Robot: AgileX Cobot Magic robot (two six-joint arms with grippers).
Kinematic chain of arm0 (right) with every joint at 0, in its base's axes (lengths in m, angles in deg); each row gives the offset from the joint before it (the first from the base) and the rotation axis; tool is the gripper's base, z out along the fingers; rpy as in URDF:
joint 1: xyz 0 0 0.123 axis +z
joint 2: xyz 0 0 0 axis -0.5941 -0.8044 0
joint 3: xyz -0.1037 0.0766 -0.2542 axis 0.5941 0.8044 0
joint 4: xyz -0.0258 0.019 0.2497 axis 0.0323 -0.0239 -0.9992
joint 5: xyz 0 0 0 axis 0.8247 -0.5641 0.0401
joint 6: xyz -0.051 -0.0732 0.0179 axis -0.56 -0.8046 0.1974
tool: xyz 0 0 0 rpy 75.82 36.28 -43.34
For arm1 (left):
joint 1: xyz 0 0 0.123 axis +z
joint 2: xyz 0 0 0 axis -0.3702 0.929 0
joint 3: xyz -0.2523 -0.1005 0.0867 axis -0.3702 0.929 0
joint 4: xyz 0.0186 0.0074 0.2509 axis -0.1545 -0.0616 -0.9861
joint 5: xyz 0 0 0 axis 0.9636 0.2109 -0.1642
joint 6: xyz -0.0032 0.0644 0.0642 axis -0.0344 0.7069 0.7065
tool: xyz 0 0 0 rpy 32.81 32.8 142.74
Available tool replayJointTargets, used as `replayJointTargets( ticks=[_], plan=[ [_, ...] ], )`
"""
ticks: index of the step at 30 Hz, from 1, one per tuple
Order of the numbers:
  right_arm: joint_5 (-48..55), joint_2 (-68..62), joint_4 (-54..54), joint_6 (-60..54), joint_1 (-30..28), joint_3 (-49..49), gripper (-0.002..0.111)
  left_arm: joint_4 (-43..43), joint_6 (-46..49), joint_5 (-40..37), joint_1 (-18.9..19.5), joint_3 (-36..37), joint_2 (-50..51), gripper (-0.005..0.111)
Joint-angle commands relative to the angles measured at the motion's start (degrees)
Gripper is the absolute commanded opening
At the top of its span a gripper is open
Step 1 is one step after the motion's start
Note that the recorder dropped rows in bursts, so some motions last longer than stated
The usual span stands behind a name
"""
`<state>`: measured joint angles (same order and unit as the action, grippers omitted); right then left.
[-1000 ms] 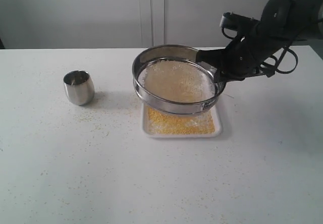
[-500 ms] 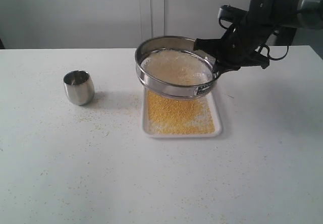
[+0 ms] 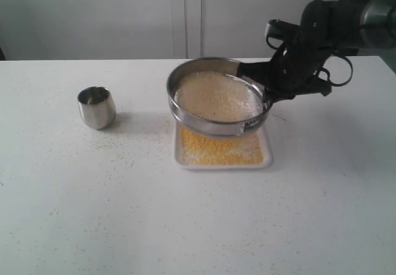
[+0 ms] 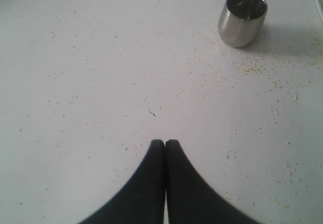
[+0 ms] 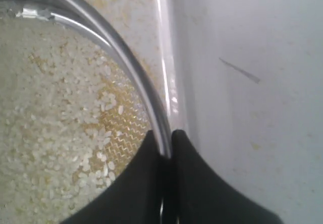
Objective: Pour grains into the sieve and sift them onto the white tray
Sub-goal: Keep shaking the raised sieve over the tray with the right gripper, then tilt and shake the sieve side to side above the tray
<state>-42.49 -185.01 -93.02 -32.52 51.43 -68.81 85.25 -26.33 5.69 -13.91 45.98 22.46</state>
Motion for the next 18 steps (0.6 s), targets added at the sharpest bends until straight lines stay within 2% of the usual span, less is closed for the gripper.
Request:
replayJointTargets(
  ticks=[1,3,7,8,10,12,13,14,16,17,18],
  plan=[
    [-16.3,6.0,-1.4,1.1,1.0,8.6,0.000,-0.1,0.2,-0.3,0.0,0.2,-0.3,0.000],
    [-22.2,4.2,-4.4,2.9,0.9,7.9,0.000,-0.1,0.2,-0.3,0.0,0.2,-0.3,0.000],
    [-4.5,2.8,-4.8,2.9,1.0,5.1,0.000,-0.1,0.2,-0.3,0.0,0.2,-0.3,0.000],
    [-4.8,4.6,-4.1,2.8,1.5,6.9,0.000,-0.1,0.2,-0.3,0.0,0.2,-0.3,0.000],
    [-18.7,7.5,-2.3,2.9,2.2,12.8,0.000,-0.1,0.2,-0.3,0.0,0.2,-0.3,0.000],
    [-30.2,6.7,-4.5,4.5,2.0,14.3,0.000,-0.1,0.2,-0.3,0.0,0.2,-0.3,0.000],
    [-30.3,5.3,-4.7,5.2,1.5,12.9,0.000,-0.1,0.2,-0.3,0.0,0.2,-0.3,0.000],
    [-25.7,4.3,-5.0,5.4,1.0,11.1,0.000,-0.1,0.2,-0.3,0.0,0.2,-0.3,0.000],
    [-8.3,3.8,-4.5,3.0,0.6,8.4,0.000,-0.1,0.2,-0.3,0.0,0.2,-0.3,0.000],
    [-3.7,5.1,-2.6,1.4,0.7,9.0,0.000,-0.1,0.2,-0.3,0.0,0.2,-0.3,0.000],
    [-4.7,6.6,-0.3,0.8,1.3,11.3,0.000,-0.1,0.2,-0.3,0.0,0.2,-0.3,0.000]
  ],
)
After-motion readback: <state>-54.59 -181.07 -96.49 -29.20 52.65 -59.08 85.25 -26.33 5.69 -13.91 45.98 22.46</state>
